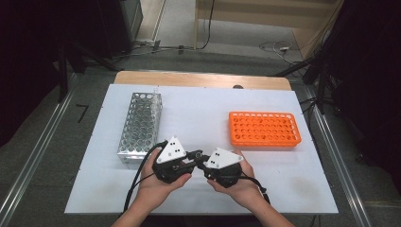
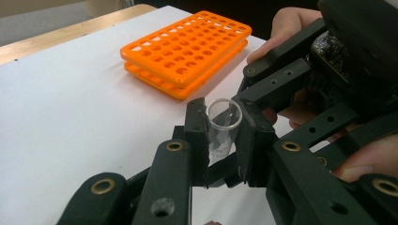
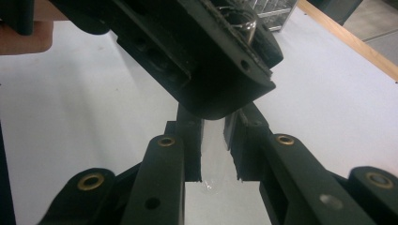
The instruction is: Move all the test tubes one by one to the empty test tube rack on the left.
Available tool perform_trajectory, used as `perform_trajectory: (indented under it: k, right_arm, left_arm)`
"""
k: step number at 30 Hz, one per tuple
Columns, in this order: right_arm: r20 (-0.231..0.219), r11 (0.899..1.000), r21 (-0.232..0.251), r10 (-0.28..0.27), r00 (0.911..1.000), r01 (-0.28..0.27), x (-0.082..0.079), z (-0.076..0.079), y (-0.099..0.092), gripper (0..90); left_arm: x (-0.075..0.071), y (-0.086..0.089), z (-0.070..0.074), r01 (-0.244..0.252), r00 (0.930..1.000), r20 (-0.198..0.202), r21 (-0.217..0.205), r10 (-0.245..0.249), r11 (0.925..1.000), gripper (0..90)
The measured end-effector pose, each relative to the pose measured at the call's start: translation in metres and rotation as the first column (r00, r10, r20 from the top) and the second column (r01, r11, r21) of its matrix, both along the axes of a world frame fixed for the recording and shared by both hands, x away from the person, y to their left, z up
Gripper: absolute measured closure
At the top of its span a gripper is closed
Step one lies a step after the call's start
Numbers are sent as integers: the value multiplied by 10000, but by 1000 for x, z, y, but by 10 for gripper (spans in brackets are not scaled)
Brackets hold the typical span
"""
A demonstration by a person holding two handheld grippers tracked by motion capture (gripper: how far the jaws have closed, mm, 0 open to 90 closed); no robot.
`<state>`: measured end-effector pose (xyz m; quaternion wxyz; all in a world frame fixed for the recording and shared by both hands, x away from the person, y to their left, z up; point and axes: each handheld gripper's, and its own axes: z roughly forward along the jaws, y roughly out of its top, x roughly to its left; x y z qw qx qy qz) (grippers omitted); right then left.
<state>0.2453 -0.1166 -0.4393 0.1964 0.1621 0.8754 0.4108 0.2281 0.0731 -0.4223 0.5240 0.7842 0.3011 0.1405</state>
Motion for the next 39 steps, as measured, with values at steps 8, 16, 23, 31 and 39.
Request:
perform_trajectory:
  k: [8,16,23,31,39]
  right_arm:
    - [-567,9990,449,36,9984,-11,5,-1,-7,546]
    - [-1289,9907,1257,-364,9910,528,15,0,-31,21]
    - [-1336,9761,2001,-588,9893,850,18,3,-64,0]
    - [-1195,9626,2378,-1038,9874,1299,14,7,-94,0]
    - [-1076,9468,2626,-1630,9807,1862,14,9,-123,0]
  left_arm:
    - [2,10,5,-242,9997,89,-237,244,9994,761]
    - [6,22,8,-608,9979,189,-306,614,9977,761]
    - [12,39,12,-1014,9943,292,-388,1026,9941,761]
    - [20,59,22,-1509,9869,504,-461,1532,9875,761]
    - [32,81,32,-2204,9729,641,-333,2222,9748,761]
